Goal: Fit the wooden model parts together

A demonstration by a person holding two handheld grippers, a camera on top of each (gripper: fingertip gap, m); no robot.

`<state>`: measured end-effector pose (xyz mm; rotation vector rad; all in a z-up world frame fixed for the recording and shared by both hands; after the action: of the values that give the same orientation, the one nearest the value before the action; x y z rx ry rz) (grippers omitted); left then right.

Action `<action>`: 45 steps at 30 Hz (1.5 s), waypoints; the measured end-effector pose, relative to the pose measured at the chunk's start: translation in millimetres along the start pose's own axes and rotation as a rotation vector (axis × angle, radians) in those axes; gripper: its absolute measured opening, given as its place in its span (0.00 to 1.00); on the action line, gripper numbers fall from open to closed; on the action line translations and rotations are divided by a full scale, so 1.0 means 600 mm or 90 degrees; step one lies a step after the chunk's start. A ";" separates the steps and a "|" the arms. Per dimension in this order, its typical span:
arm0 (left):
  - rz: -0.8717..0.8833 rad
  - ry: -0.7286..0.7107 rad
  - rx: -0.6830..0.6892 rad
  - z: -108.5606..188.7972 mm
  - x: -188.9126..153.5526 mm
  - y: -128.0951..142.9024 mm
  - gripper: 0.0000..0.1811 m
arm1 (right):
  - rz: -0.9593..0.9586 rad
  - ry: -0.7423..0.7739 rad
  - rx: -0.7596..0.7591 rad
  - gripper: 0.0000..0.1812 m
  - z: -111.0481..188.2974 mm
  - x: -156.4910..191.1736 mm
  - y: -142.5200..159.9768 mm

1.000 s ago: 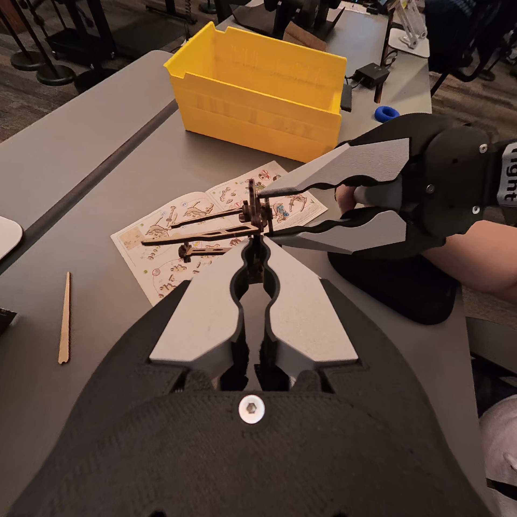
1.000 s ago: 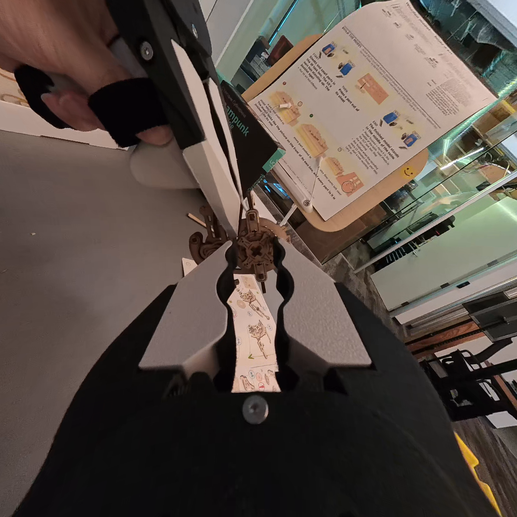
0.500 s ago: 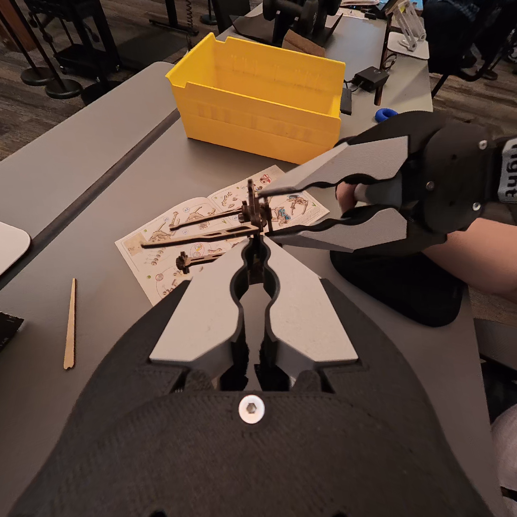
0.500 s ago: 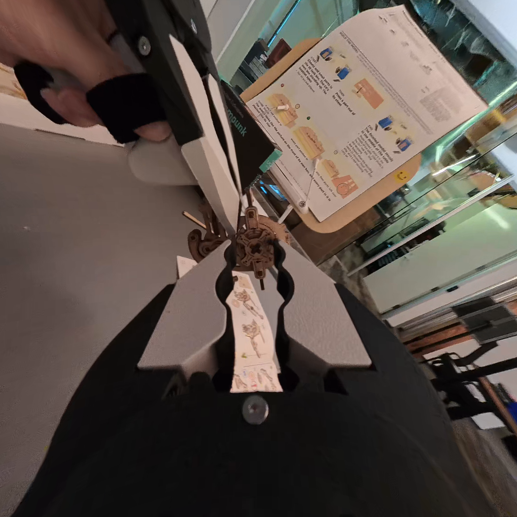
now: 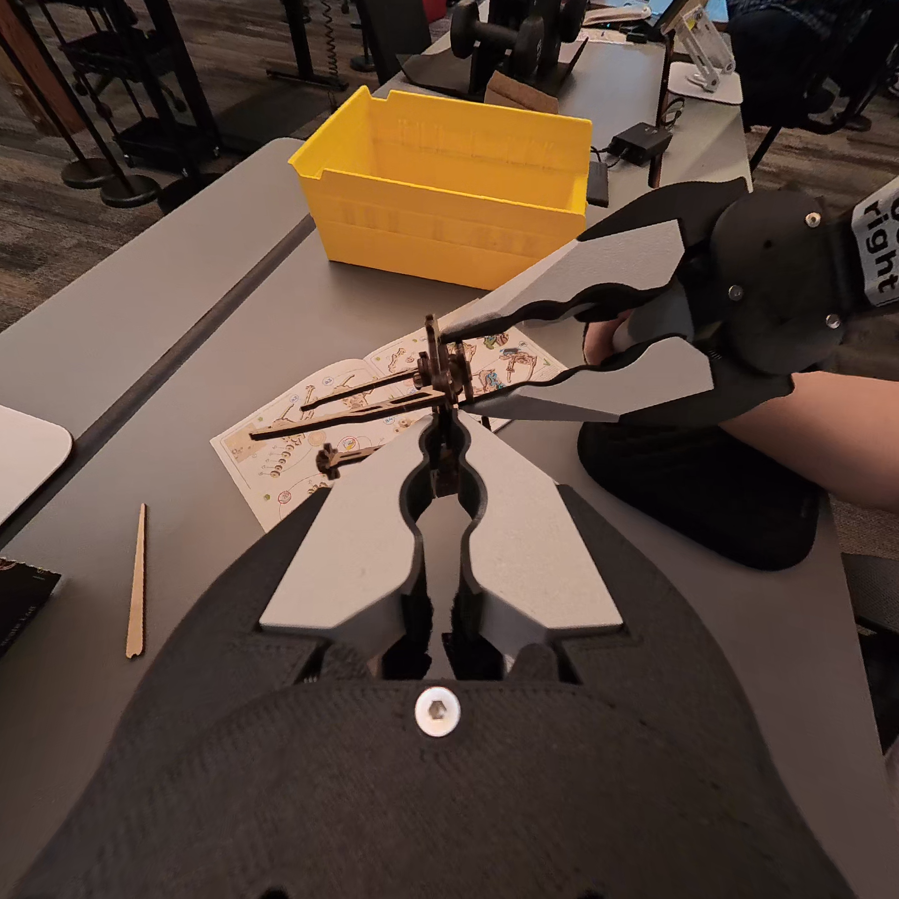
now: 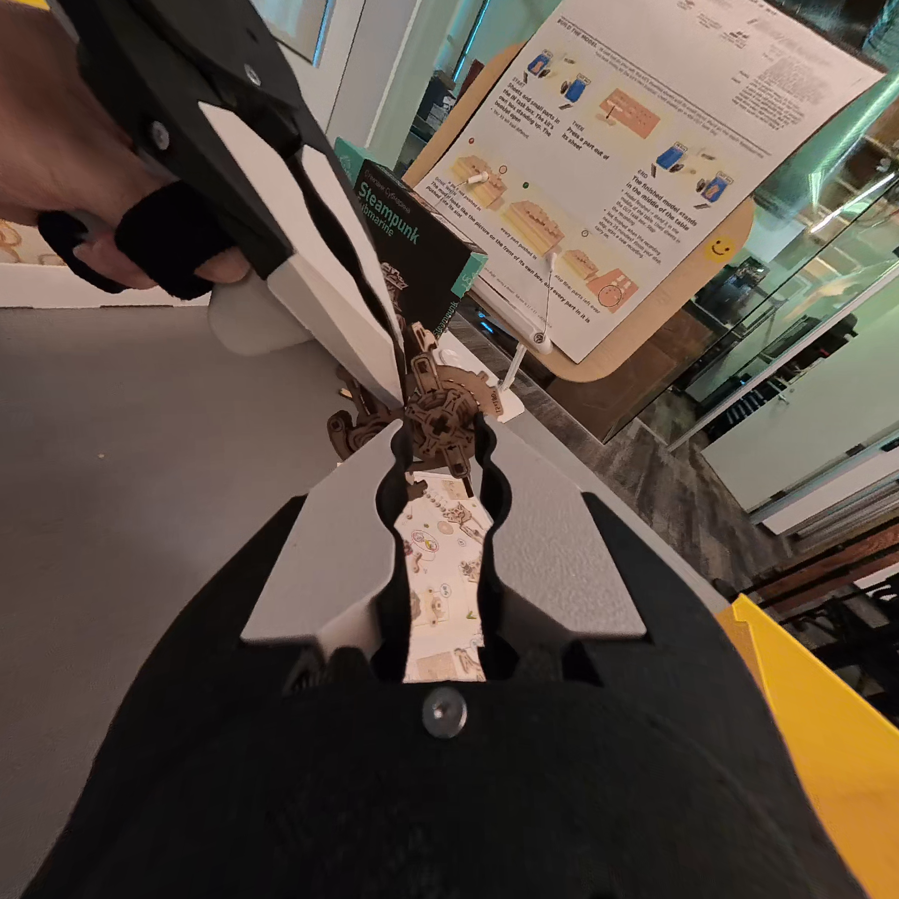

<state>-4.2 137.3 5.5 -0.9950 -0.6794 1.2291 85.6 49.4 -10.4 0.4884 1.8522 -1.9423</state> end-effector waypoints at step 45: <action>0.006 -0.046 -0.032 -0.004 0.003 -0.002 0.00 | -0.312 -0.052 -0.020 0.08 -0.010 -0.019 0.009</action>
<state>-1.4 138.5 5.3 -0.9999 -0.7665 1.2669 98.0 56.1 -9.3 -0.0677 2.0870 -2.1848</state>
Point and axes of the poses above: each gripper's, where its closed fingertips meet, z back along the fingers, y out of its underside, x = y × z across the jaws, the point moved 8 cm from there along z, back along the fingers, and after that the axes turned 5 degrees about y, right-handed, at the moved point
